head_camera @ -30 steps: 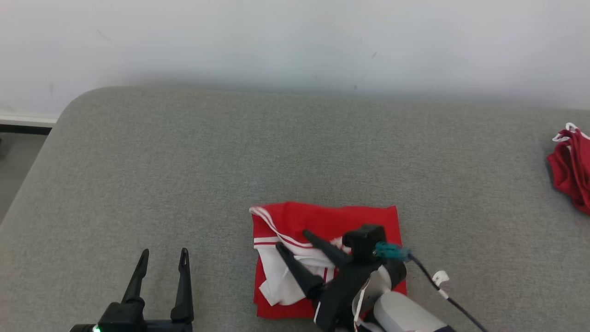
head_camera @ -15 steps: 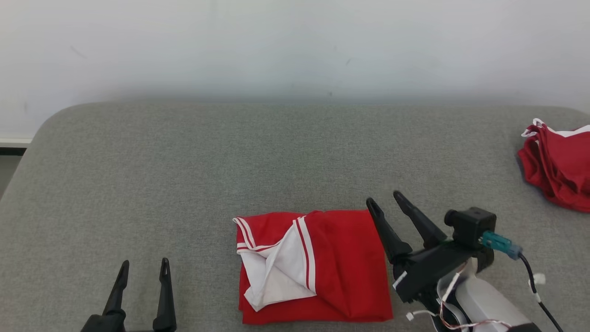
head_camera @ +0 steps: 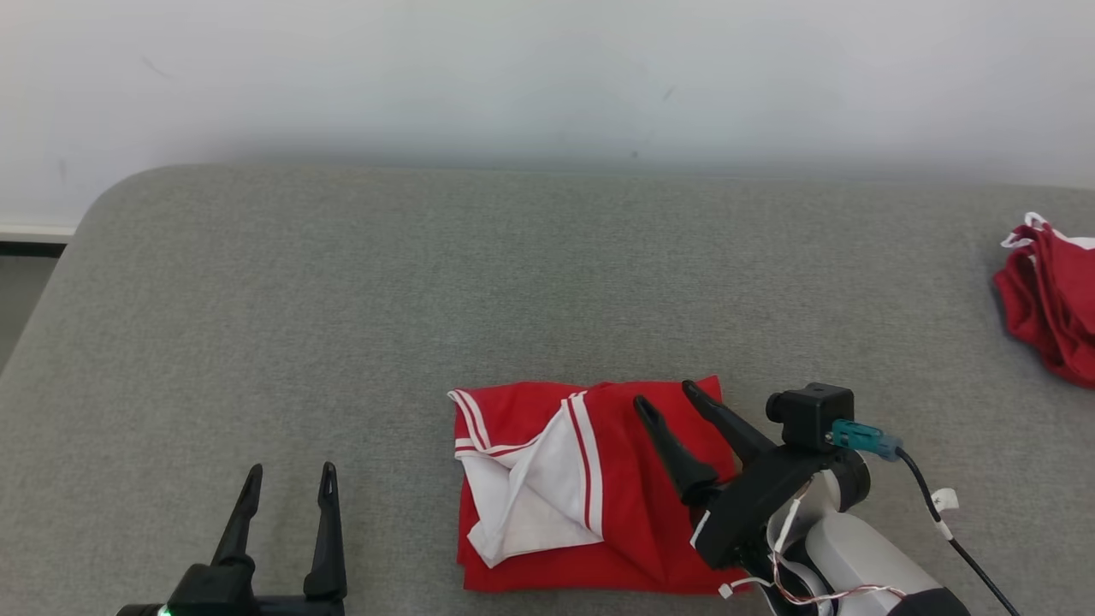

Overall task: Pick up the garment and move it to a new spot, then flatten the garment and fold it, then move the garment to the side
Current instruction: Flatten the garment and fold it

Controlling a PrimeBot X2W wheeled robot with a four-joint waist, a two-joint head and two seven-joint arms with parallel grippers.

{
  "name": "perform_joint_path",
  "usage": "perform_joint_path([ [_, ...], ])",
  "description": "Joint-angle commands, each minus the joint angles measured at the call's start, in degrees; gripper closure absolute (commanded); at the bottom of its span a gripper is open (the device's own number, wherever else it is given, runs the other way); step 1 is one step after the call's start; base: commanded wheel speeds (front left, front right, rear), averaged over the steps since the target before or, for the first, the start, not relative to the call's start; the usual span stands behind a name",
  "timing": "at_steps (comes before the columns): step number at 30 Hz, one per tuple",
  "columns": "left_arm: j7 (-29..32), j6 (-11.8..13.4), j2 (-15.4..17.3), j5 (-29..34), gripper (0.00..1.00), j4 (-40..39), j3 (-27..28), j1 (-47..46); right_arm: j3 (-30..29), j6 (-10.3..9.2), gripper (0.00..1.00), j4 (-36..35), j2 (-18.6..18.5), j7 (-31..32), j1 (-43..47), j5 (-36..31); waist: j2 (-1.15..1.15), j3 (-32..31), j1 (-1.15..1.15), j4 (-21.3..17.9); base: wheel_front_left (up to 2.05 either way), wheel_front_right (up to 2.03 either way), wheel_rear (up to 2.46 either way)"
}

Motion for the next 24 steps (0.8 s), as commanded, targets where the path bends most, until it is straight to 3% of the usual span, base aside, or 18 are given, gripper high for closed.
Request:
perform_joint_path([
  [1,-0.2,0.2,-0.1,0.2,0.00,0.3,-0.3,-1.0,0.8,-0.16,0.00,1.4,0.8,0.2,-1.1,1.4,0.00,0.6,-0.01,1.3,0.00,0.00,0.00],
  [8,-0.2,0.6,-0.1,-0.5,0.00,0.6,-1.9,-1.6,4.3,-0.16,0.00,7.9,1.5,0.9,-4.1,5.4,0.00,1.0,-0.01,3.8,0.00,0.00,0.00],
  [9,-0.2,0.6,-0.1,-0.5,0.00,0.6,-2.1,-1.6,5.0,-0.16,0.33,8.5,1.5,1.2,-4.4,5.9,0.00,1.1,-0.01,4.0,0.00,0.00,0.00],
  [10,-0.2,0.7,-0.1,-0.5,0.00,0.6,-2.2,-1.6,5.9,-0.16,0.85,8.8,1.6,1.2,-4.7,6.5,0.00,1.1,-0.01,4.1,0.00,0.00,0.00],
  [11,-0.2,0.7,-0.1,-0.4,0.00,0.6,-2.2,-1.5,6.6,-0.16,1.00,8.8,1.7,1.0,-5.0,7.2,0.00,1.1,-0.01,4.2,0.00,0.00,0.00],
  [17,-0.2,0.7,-0.1,-0.5,0.00,0.6,-1.7,-0.6,10.2,-0.16,1.00,8.6,1.1,-1.6,-6.1,9.4,0.00,0.7,-0.01,3.7,0.00,0.00,0.00],
  [24,-0.2,0.3,-0.1,-0.3,0.00,0.3,-0.5,0.6,17.9,-0.16,1.00,2.5,-1.1,-6.1,-4.7,10.7,0.00,-0.1,-0.01,2.6,0.00,0.00,0.00],
])
